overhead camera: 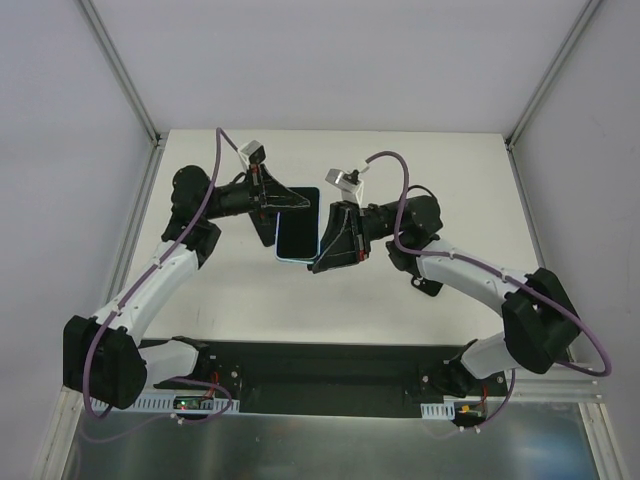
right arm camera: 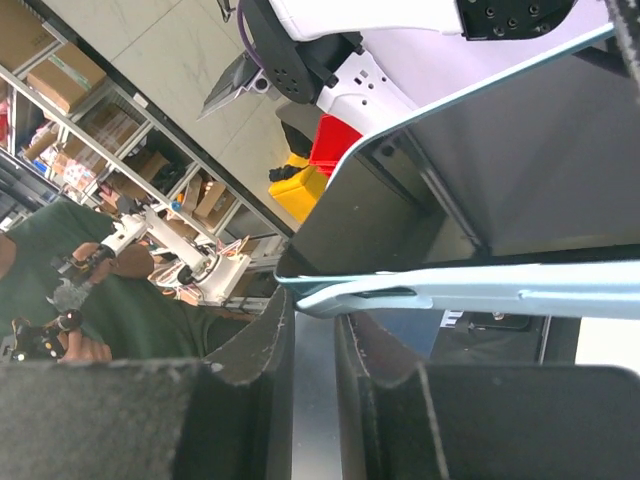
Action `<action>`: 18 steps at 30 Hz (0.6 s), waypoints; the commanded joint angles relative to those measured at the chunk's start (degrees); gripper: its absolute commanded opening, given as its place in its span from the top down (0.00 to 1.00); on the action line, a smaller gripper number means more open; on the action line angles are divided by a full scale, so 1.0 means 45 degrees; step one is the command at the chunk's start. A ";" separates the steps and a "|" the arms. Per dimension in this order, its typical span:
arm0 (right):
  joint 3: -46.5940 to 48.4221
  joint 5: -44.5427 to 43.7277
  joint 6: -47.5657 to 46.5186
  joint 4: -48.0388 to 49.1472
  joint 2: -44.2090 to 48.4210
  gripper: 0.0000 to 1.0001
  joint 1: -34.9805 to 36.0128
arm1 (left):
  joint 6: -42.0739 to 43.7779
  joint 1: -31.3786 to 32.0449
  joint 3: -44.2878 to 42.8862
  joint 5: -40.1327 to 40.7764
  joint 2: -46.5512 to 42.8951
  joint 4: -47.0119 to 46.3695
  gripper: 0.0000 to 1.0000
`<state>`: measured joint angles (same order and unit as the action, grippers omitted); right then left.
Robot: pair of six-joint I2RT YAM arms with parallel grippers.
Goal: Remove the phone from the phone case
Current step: Remove the phone case from the phone.
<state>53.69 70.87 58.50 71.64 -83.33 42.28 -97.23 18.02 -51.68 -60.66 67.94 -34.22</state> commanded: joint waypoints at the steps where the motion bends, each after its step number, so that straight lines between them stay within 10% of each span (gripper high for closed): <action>1: 0.0920 -0.1374 -0.1750 0.3592 -0.0505 0.98 0.0135 | -0.0913 0.0897 0.0351 0.1273 -0.0352 0.0573 1.00; 11: 0.0260 -0.3129 -0.1945 0.3242 -0.0779 0.99 -0.0664 | -0.1147 0.1113 0.0411 0.1547 -0.0859 0.0612 1.00; 18: 0.0078 -0.7793 -0.4112 -0.5065 0.0157 0.99 -0.1350 | -0.0640 0.1113 0.0040 0.1743 -0.0861 0.0631 1.00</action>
<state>51.64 63.33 52.71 69.28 -83.59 38.61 -98.08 19.44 -49.71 -47.68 66.61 -30.92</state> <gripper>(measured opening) 0.187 0.115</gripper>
